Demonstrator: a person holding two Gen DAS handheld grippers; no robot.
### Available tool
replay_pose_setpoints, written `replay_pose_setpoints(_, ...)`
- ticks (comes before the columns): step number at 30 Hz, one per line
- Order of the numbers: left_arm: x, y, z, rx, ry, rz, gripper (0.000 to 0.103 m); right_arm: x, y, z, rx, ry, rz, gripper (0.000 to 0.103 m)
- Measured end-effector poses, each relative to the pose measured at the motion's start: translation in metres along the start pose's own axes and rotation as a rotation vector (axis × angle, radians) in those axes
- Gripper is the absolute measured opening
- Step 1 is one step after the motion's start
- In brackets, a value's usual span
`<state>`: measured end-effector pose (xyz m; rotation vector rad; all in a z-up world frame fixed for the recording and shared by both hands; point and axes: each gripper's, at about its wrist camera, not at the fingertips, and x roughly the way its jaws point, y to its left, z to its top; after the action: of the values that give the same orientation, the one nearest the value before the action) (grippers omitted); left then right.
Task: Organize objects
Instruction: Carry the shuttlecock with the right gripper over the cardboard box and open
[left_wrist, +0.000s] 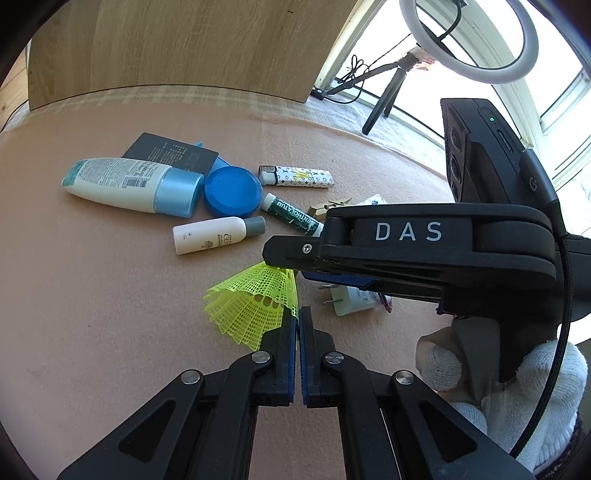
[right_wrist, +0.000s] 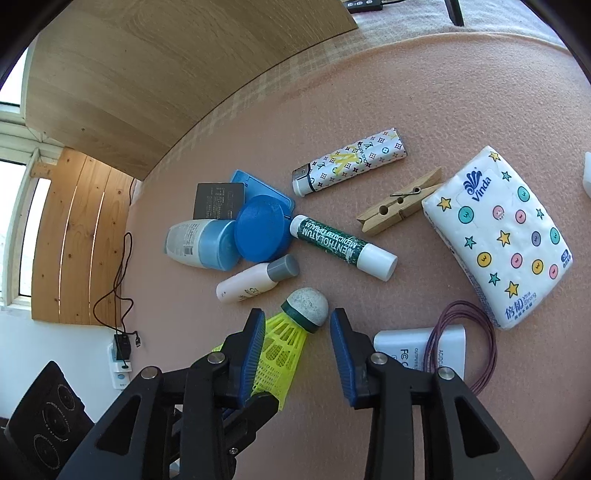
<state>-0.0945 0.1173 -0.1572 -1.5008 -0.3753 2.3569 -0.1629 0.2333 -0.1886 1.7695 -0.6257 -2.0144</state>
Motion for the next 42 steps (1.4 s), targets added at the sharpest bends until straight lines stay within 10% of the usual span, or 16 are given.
replay_pose_setpoints(16, -0.032, -0.066, 0.0, 0.129, -0.085, -0.012, 0.001, -0.063, 0.0, -0.021, -0.001, -0.09, 0.07, 0.033)
replay_pose_setpoints(42, 0.017, -0.303, -0.057, 0.449, 0.004, -0.189, 0.001, -0.243, -0.169, -0.09, 0.177, -0.331, -0.056, 0.033)
